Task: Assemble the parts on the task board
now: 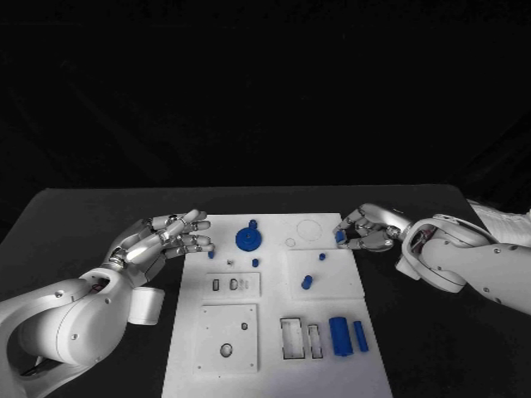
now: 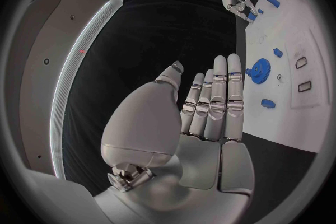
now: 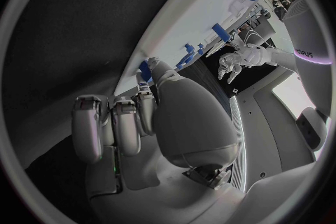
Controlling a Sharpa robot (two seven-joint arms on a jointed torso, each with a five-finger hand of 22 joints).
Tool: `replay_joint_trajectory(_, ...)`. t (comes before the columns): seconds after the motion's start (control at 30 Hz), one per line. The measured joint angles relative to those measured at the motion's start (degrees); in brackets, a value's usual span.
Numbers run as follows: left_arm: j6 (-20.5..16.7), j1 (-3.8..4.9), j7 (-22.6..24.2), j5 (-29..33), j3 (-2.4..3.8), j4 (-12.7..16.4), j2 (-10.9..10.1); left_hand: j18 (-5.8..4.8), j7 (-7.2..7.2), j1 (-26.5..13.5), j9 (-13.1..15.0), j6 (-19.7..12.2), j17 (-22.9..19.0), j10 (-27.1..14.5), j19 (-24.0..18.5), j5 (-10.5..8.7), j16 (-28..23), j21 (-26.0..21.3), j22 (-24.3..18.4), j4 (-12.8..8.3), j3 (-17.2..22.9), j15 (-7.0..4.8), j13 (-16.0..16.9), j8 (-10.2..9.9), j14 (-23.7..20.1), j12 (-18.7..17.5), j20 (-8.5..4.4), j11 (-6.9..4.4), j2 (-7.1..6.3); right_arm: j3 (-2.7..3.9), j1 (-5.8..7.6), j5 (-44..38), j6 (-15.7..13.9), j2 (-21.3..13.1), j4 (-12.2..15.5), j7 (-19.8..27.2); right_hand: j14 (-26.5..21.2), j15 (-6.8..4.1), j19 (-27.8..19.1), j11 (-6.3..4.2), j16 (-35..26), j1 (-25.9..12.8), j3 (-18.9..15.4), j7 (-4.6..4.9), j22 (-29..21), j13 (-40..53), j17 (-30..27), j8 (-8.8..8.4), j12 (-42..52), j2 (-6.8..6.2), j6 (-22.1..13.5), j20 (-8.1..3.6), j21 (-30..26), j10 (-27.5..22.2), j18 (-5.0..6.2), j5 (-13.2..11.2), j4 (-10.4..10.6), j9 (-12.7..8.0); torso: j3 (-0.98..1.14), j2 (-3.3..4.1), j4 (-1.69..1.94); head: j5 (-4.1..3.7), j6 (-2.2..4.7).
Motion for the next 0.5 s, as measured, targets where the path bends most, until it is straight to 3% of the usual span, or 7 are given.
replay_joint_trajectory(0.2,0.0,0.00,0.0,0.0,0.00,0.0,0.0,0.00,0.00,0.0,0.0,0.0,0.0,0.0,0.0,0.00,0.0,0.0,0.0,0.0,0.0,0.00,0.0,0.0,0.0,0.0,0.00,0.00,0.00,-0.01,-0.02,0.1,-0.1,0.0,0.1,0.2,0.1,-0.89,0.0,-1.20,0.0,-0.7,2.0,-1.01,0.0,0.0,0.0,1.30,0.4,0.76,2.9,-0.66,0.1,0.3,0.01,-1.3,-0.5,0.4,-0.01,0.00,0.04,-0.09,-0.08)
replay_joint_trajectory(0.3,0.0,0.00,0.0,0.0,0.00,0.0,0.0,0.01,0.00,0.0,0.0,0.0,0.0,0.0,0.0,0.00,0.0,0.0,0.0,0.0,0.0,0.00,0.0,0.0,0.0,0.0,0.00,0.00,0.00,-0.02,-0.05,0.2,-0.4,0.0,0.0,0.3,0.0,-1.43,0.1,-1.83,0.0,-0.8,3.5,-0.76,0.0,-0.4,0.0,1.99,0.8,1.00,3.2,-1.17,0.2,0.2,0.01,-2.9,-1.1,0.4,-0.01,-0.01,0.06,-0.16,-0.13)
replay_joint_trajectory(0.5,0.0,0.00,-0.1,0.0,0.00,0.0,0.0,0.00,0.00,0.0,0.0,0.0,0.0,0.0,0.0,0.00,0.0,0.0,0.0,0.0,0.0,0.00,0.0,0.0,0.0,0.0,0.00,0.00,0.00,0.03,-0.10,0.4,-1.5,0.0,0.2,0.6,0.0,-1.85,0.0,-2.13,0.0,-1.1,4.7,-0.76,0.0,-0.9,0.0,2.04,1.1,1.37,3.2,-1.45,0.4,0.2,-0.64,-3.2,-2.1,0.4,-0.02,-0.02,0.05,-0.17,-0.30)
